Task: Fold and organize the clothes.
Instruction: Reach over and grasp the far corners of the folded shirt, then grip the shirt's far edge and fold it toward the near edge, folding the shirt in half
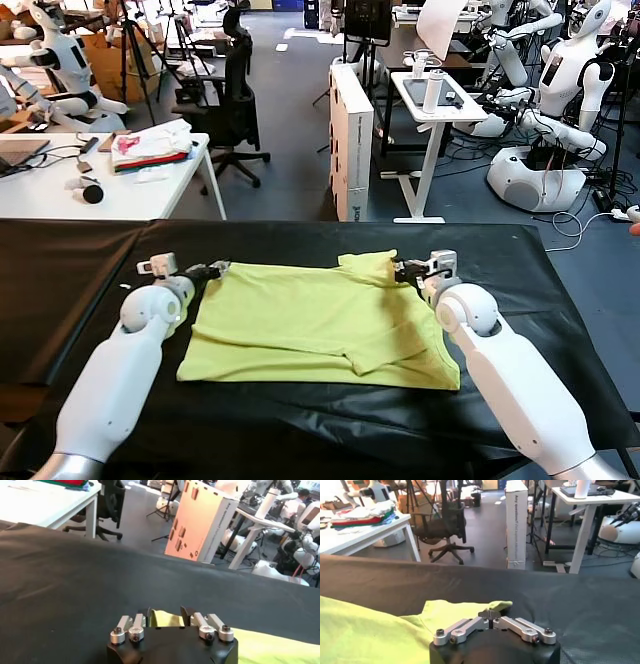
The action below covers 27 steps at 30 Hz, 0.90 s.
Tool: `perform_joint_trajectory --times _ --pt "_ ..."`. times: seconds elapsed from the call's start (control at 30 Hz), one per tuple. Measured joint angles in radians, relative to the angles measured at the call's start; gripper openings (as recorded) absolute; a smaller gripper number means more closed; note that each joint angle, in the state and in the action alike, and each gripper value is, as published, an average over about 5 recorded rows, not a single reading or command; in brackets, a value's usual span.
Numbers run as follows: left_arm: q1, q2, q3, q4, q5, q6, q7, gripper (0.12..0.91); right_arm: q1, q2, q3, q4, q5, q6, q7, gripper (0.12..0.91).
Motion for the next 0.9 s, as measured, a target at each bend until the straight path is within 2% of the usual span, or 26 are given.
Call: perform_joint_trajectory --times 0.1,0.23,0.53,0.9 --pt "0.003 -0.001 0.000 -0.001 0.001 0.000 0.002 0.201 0.002 0.001 0.000 -0.003 0.000 0.000 0.000 0.138" --pt "0.009 0.001 0.000 -0.011 0.000 -0.001 0.004 0.150 0.002 0.002 0.005 -0.007 0.000 0.002 0.002 0.138" --pt "0.042 0.025 -0.024 -0.088 -0.041 0.005 -0.006 0.149 -0.007 0.000 0.028 0.005 0.014 0.017 0.010 0.138" --pt "0.205 0.085 -0.105 -0.326 -0.121 0.026 -0.025 0.149 -0.075 -0.056 0.073 0.119 0.059 -0.052 0.042 0.138"
